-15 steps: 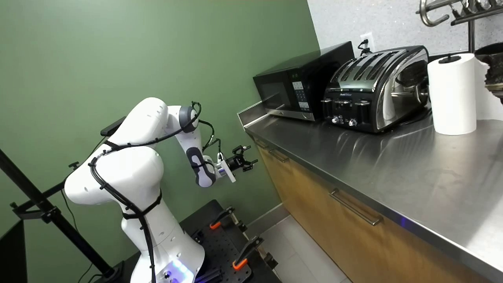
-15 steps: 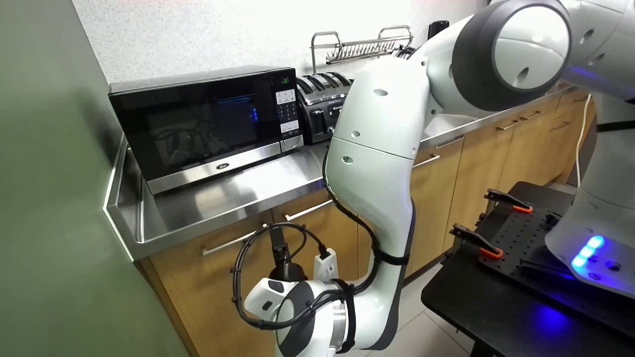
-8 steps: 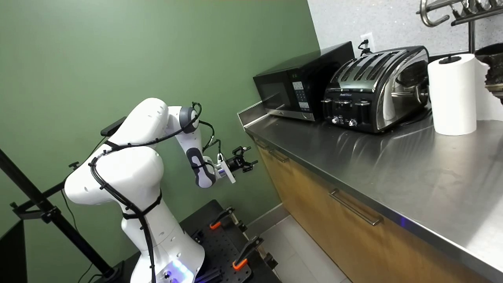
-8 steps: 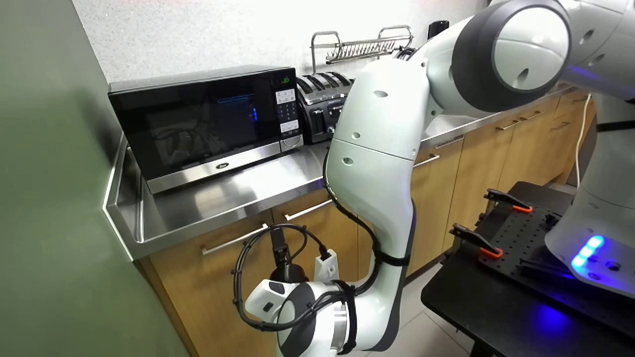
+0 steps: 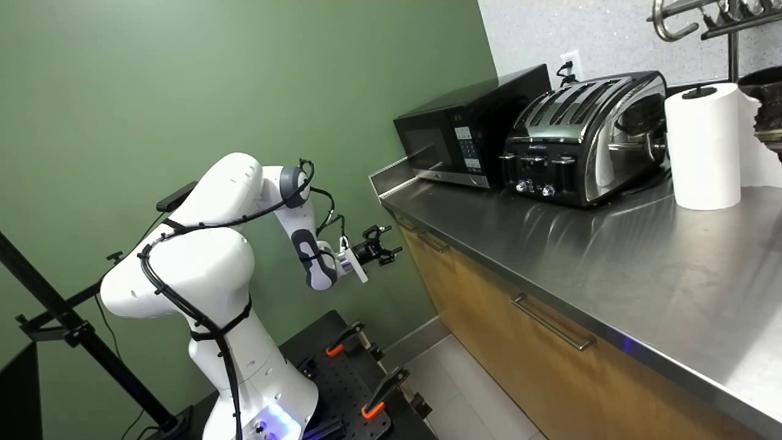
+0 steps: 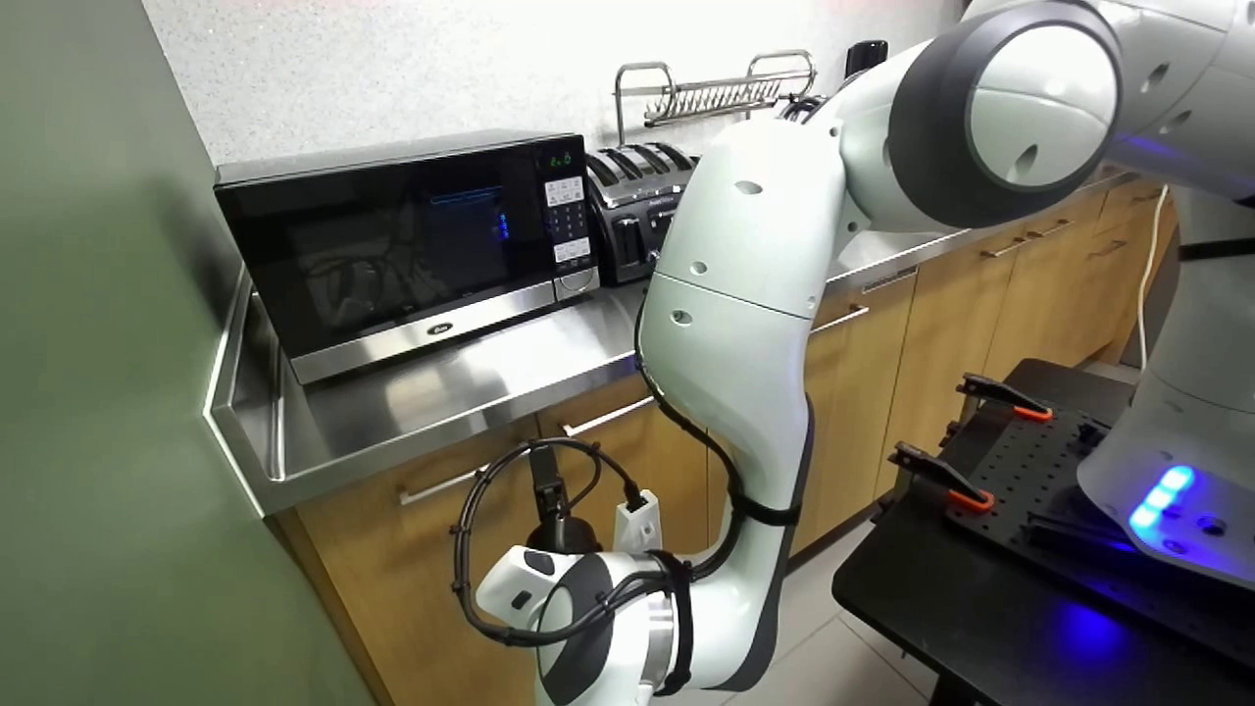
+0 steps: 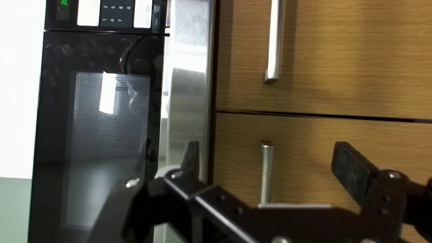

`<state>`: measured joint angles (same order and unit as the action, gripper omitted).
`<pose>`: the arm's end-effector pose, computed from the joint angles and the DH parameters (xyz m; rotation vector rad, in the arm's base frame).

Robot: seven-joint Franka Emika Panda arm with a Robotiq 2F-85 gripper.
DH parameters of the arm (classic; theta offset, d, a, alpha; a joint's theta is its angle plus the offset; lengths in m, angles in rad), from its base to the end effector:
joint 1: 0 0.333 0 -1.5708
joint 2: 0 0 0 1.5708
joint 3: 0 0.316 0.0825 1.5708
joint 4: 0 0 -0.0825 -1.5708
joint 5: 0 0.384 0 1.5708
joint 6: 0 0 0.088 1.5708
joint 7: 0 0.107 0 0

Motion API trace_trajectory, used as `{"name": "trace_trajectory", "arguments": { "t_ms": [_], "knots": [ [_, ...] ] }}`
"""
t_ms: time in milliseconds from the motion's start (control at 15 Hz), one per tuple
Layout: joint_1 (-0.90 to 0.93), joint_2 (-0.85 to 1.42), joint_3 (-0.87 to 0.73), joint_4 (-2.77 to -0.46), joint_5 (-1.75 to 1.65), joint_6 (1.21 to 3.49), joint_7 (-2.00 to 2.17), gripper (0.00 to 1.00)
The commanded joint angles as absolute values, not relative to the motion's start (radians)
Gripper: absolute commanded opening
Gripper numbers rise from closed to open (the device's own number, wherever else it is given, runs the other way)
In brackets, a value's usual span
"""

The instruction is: Open the door of the first bottom cabinet on the left

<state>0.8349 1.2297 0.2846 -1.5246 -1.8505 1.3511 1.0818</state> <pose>0.3825 0.4714 -0.0201 1.3359 0.8522 0.8374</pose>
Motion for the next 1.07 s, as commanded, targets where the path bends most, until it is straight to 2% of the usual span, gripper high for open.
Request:
{"name": "trace_trajectory", "arguments": {
  "t_ms": [0,1000],
  "knots": [
    [0.847,1.254,0.268,-1.475,-1.851,1.335,1.049,1.00],
    [0.833,1.246,0.261,-1.479,-1.871,1.373,1.072,1.00]
  ]
}}
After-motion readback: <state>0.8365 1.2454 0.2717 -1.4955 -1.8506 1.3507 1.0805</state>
